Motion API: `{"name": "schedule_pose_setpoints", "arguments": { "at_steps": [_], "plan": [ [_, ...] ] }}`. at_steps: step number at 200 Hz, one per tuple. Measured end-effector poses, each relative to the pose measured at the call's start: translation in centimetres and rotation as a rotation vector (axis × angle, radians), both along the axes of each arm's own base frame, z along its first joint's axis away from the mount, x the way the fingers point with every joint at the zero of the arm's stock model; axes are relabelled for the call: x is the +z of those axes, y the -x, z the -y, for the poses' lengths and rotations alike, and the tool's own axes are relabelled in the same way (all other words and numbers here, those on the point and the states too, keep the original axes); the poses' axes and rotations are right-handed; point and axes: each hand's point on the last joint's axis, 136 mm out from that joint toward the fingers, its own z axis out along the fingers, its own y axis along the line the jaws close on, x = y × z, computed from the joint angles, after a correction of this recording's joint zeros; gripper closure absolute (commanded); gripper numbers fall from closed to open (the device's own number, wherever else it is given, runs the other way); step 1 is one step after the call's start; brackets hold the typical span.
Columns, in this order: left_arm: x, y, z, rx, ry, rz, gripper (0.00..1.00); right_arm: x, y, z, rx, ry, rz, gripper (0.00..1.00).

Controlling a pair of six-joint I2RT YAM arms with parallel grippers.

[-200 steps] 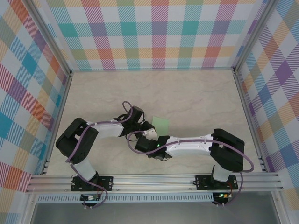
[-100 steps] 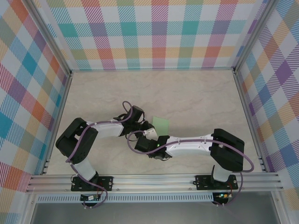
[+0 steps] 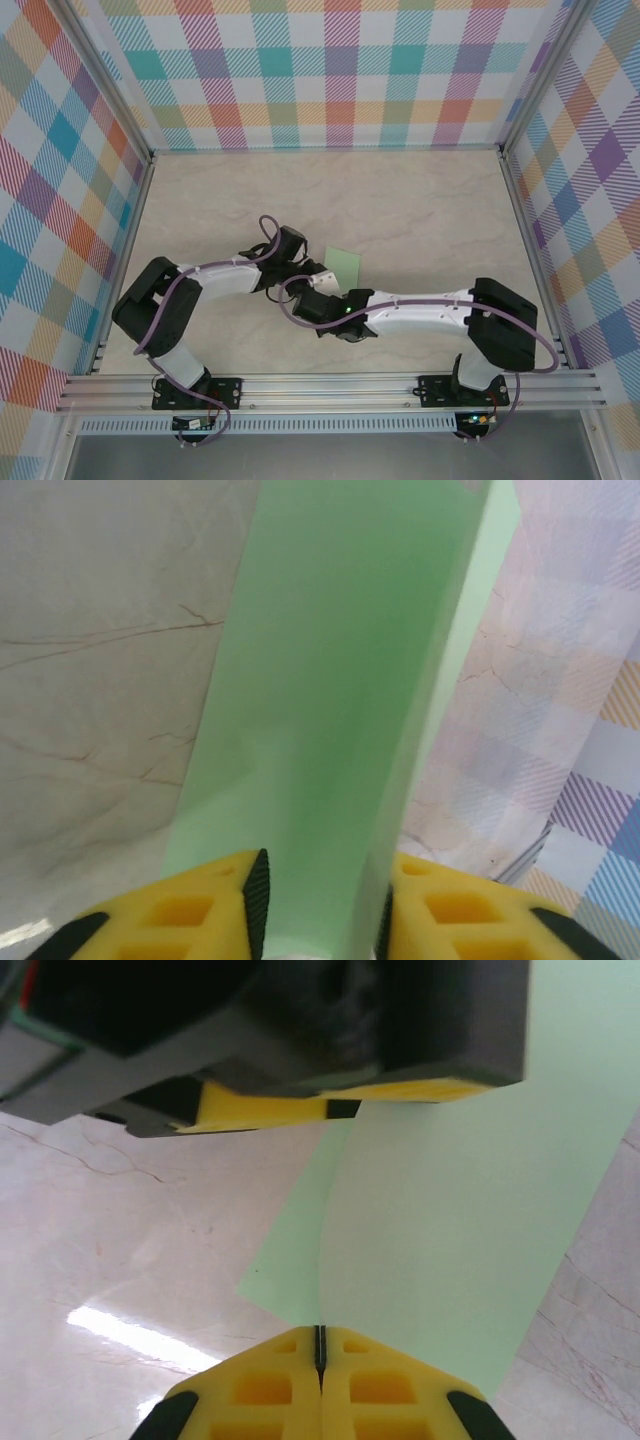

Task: Fold a paper plane with a square sheet of paper (pick it up from the middle)
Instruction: Fold the triangle a second time at the center of the table.

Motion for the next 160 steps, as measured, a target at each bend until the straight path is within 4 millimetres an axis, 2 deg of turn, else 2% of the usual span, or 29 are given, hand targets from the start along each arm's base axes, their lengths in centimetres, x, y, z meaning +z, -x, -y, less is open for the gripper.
{"name": "schedule_pose_setpoints", "arguments": {
  "at_steps": [15, 34, 59, 81, 97, 121, 160],
  "plan": [
    [0.7, 0.0, -0.6, 0.013, -0.022, 0.024, 0.53, 0.4, -0.2, 0.3, -0.001, -0.054, -0.018, 0.97],
    [2.0, -0.1, -1.8, 0.038, -0.060, 0.067, 0.43, 0.4, -0.5, 1.0, -0.010, -0.120, -0.051, 0.96],
    [4.1, -0.2, -3.8, 0.101, -0.113, 0.127, 0.44, -0.2, -0.9, 2.1, -0.031, -0.213, -0.121, 0.96],
    [5.1, 0.3, -5.3, 0.136, -0.134, 0.163, 0.55, -0.4, -1.5, 2.8, -0.051, -0.296, -0.172, 0.95],
    [4.8, 1.1, -5.8, 0.132, -0.136, 0.161, 0.61, -0.5, -1.8, 3.3, -0.062, -0.356, -0.210, 0.95],
    [3.1, 2.6, -5.7, 0.102, -0.143, 0.125, 0.65, -0.8, -2.0, 3.6, -0.066, -0.410, -0.259, 0.95],
    [1.9, 4.3, -3.0, -0.006, -0.117, 0.098, 0.70, -0.6, -1.5, 3.0, -0.036, -0.452, -0.297, 0.95]
  ]
}}
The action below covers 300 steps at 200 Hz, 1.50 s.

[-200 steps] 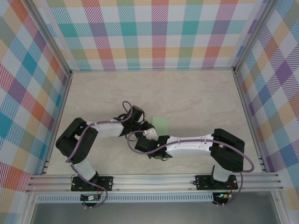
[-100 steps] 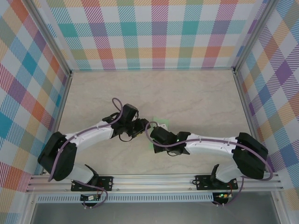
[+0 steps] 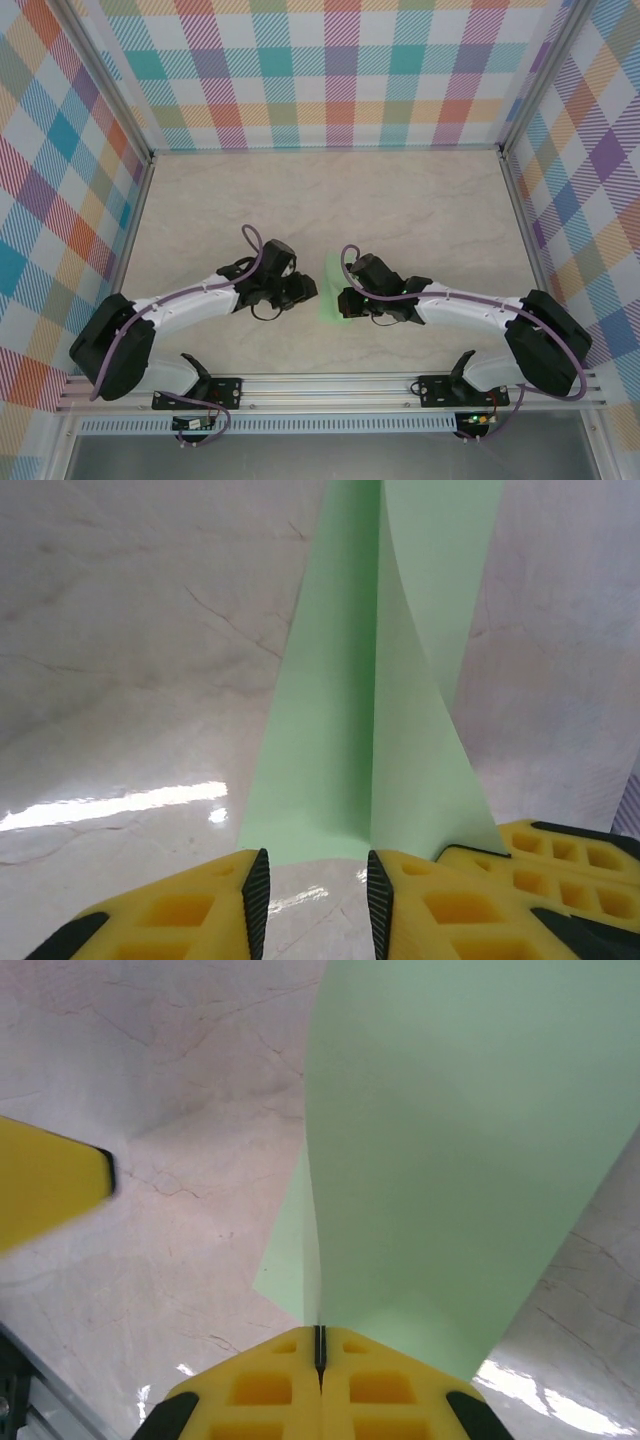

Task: Fold a paper plane with a square sheet of paper (pick it up from the middle)
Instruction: Fold the triangle a second time at the center of the table.

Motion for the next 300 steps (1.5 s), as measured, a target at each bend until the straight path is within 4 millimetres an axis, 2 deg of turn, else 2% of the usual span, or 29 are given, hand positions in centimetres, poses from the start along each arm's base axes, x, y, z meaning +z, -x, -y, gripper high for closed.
{"name": "schedule_pose_setpoints", "arguments": {
  "at_steps": [24, 61, 109, 144, 225, 300],
  "plan": [
    [-1.5, 0.9, 1.6, -0.058, -0.029, -0.038, 0.79, -0.2, 0.1, 0.2, 0.000, 0.008, -0.007, 0.95],
    [-3.0, 2.0, 2.5, -0.086, -0.055, -0.073, 0.83, -0.4, 0.2, 0.9, -0.014, 0.040, -0.009, 0.94],
    [-4.0, 2.2, 3.3, -0.100, -0.052, -0.083, 0.83, -0.5, 0.3, 1.0, -0.021, 0.045, -0.018, 0.94],
    [-5.9, 2.5, 2.2, -0.095, -0.127, -0.115, 0.86, -0.5, 0.3, 1.0, -0.022, 0.055, -0.025, 0.93],
    [-5.9, 1.6, -0.1, -0.100, -0.294, -0.065, 0.87, 0.3, -0.2, -0.2, -0.007, 0.035, -0.033, 0.93],
    [-5.8, 1.4, -1.2, -0.110, -0.349, -0.040, 0.85, -0.8, -0.8, -1.8, 0.025, 0.043, -0.089, 0.93]
  ]
}}
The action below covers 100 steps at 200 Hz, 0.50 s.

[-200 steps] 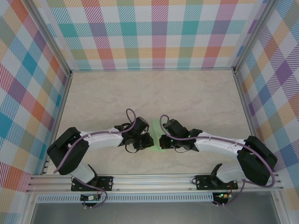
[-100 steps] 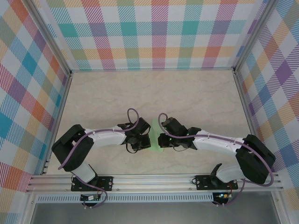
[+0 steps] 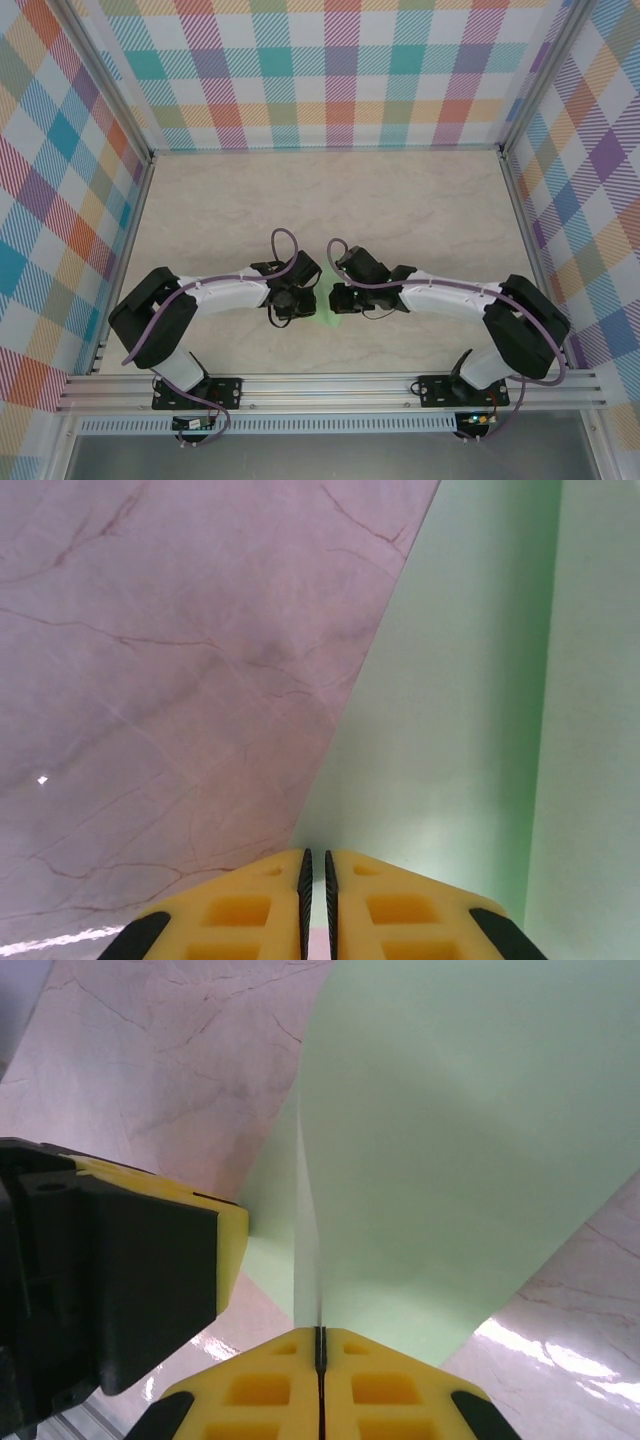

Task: Fold a paper plane with a square sheet of paper (pick it up from the middle)
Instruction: Fold the triangle a second time at the center of the table.

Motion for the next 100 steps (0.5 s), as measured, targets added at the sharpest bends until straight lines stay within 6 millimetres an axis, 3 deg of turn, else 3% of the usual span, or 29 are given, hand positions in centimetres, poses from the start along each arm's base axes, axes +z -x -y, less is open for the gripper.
{"name": "schedule_pose_setpoints", "arguments": {
  "at_steps": [100],
  "plan": [
    [0.0, -0.1, -0.1, 0.003, -0.003, 0.003, 0.85, -1.4, -0.7, 1.2, 0.071, 0.115, -0.027, 0.91]
  ]
}}
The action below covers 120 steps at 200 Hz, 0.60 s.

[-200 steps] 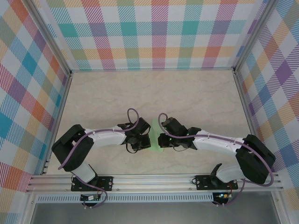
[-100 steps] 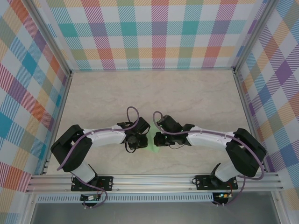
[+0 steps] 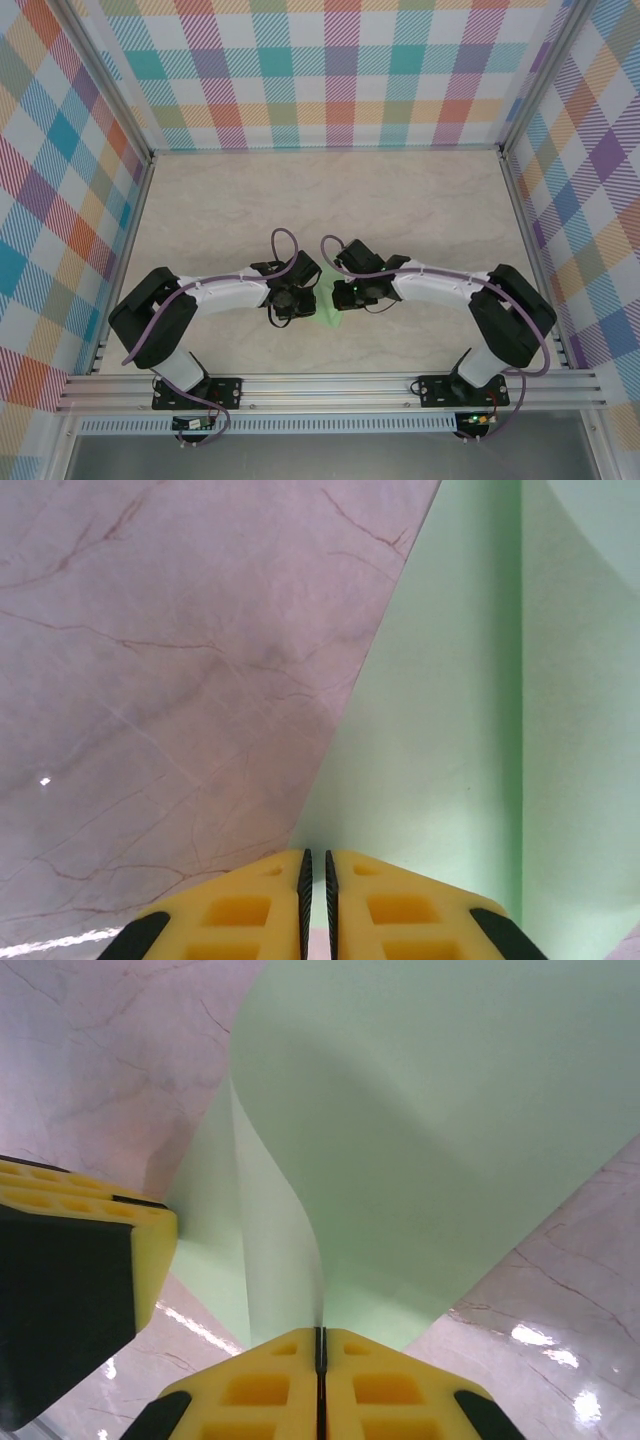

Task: Fold a paper plane with a square sheet of paper (pick it up from the middle)
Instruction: Fold the triangle a second time at the center of the table.

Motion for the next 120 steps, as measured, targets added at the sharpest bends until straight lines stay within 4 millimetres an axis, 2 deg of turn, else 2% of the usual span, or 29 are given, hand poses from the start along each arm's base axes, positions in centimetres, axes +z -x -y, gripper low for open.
{"name": "schedule_pose_setpoints", "arguments": {
  "at_steps": [120],
  "plan": [
    [0.0, 0.0, 0.0, 0.000, 0.000, 0.000, 0.85, -1.7, -1.0, 1.0, 0.065, 0.143, 0.024, 0.90]
  ]
}}
